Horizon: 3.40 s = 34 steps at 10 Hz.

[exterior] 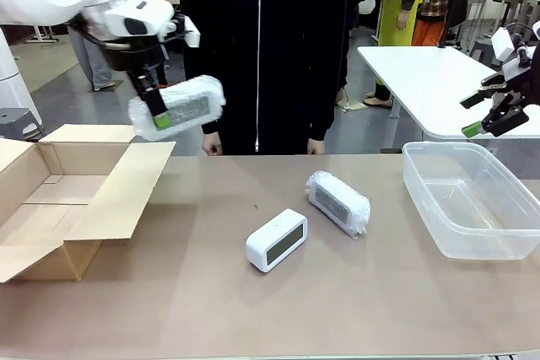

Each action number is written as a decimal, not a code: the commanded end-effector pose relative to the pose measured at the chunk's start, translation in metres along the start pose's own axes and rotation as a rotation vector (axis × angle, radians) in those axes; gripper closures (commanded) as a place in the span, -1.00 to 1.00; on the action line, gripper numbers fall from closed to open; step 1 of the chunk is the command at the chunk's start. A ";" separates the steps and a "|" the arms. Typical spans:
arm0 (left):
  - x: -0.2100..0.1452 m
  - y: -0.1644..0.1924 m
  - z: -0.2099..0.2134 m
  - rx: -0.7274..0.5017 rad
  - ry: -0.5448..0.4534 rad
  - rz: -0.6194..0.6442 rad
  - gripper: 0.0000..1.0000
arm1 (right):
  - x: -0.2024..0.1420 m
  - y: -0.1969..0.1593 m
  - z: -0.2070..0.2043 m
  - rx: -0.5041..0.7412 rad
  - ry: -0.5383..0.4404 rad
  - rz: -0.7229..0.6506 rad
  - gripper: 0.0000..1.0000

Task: Separate and place wrapped and unwrapped clocks.
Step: If the picked Digital clock is wrapped, place it in the Package Box ; if not, place it in the Organizing box.

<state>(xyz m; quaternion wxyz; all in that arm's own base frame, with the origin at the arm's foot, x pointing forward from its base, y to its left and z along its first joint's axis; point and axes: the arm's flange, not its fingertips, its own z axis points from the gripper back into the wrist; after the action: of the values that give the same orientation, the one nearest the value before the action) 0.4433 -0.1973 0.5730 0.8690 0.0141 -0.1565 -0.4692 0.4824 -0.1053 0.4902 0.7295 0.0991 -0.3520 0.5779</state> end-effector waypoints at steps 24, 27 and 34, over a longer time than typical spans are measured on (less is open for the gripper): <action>-0.280 0.109 -0.153 0.017 -0.038 0.736 -0.08 | 0.000 0.000 0.000 0.002 -0.002 0.010 -1.00; -0.281 0.111 -0.152 0.019 -0.008 0.728 -0.88 | 0.000 0.000 0.000 0.002 -0.002 0.010 -1.00; -0.273 0.104 -0.114 0.070 -0.023 0.703 -1.00 | 0.000 0.000 0.000 0.002 -0.002 0.010 -1.00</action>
<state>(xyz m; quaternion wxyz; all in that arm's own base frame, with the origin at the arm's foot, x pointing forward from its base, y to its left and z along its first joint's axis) 0.4299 0.0709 0.3946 0.9755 -0.0246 -0.1766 -0.1286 0.4823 -0.1055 0.4903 0.7296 0.0989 -0.3521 0.5778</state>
